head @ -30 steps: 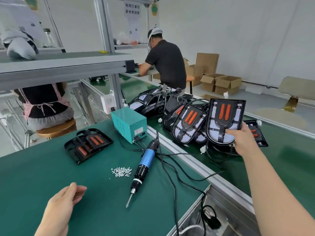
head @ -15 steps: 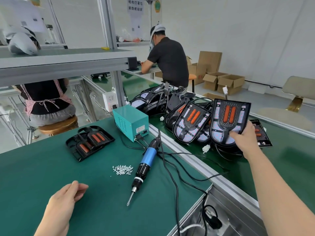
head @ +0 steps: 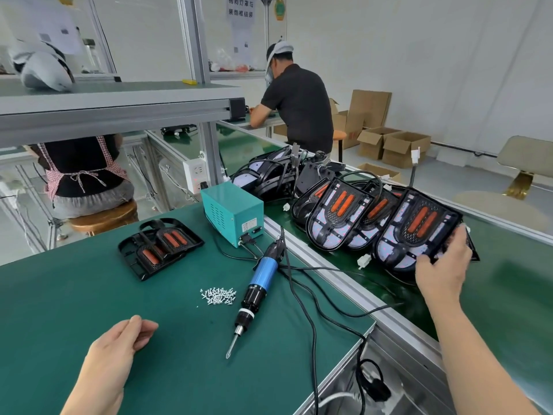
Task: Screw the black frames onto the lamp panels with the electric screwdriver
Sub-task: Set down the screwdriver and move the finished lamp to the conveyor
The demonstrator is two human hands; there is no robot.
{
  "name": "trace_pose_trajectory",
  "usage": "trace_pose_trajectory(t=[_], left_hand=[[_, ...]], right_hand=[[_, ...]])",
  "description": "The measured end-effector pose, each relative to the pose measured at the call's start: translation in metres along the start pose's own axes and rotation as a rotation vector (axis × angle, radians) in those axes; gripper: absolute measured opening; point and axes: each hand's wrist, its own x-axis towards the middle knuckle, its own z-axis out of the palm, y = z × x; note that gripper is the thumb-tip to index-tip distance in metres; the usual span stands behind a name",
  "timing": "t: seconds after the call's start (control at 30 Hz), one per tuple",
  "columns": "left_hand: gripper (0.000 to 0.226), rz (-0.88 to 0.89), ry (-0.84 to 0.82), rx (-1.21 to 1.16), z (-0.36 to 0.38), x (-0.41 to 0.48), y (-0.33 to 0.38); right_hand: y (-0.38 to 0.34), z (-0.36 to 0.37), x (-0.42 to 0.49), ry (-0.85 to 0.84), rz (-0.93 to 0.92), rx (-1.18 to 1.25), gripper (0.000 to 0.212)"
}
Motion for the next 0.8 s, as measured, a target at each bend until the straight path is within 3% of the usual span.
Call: trace_pose_trajectory(t=[0.33,0.6,0.8], left_hand=[[0.030,-0.023,0.002,0.008,-0.003,0.005,-0.006],[0.031,-0.042,-0.007,0.026,-0.006,0.004,-0.007],[0.031,-0.044,-0.002,0.055,-0.003,-0.001,-0.004]], right_hand=[[0.002,-0.003,0.008,-0.006,0.116,-0.177,0.078],[-0.010,-0.006,0.015,-0.066,0.145,-0.533,0.074],[-0.007,-0.009,0.009,-0.034,0.173,-0.439,0.060]])
